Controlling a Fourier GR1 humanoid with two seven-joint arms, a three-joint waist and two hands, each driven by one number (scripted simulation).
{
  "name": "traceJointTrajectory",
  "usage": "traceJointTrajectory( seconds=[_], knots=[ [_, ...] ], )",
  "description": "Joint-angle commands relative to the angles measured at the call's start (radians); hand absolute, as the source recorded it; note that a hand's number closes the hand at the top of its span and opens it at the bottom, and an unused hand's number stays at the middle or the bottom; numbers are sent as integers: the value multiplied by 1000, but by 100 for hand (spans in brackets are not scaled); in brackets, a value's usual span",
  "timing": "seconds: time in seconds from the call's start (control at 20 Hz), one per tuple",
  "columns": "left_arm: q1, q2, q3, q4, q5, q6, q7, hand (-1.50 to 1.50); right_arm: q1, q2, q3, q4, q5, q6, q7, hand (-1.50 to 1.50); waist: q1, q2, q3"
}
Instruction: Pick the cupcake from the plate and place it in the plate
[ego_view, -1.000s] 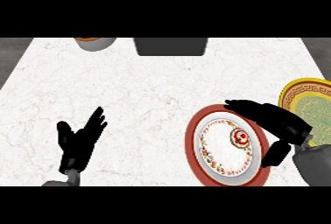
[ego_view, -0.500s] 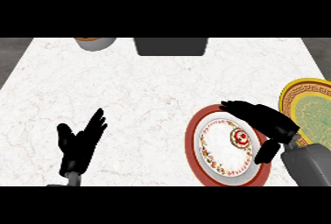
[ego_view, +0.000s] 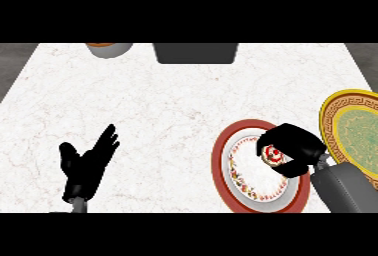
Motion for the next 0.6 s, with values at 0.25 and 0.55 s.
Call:
traceJointTrajectory(
  seconds=[0.25,0.55],
  knots=[
    [-44,-45,19,82,-39,3,-22,0,-10,36,-49,-28,70,-46,-49,150,-4,0,-1],
    [-11,-19,36,41,-27,9,-19,0,14,270,-254,-12,57,-241,456,150,-42,-10,-4]
  ],
)
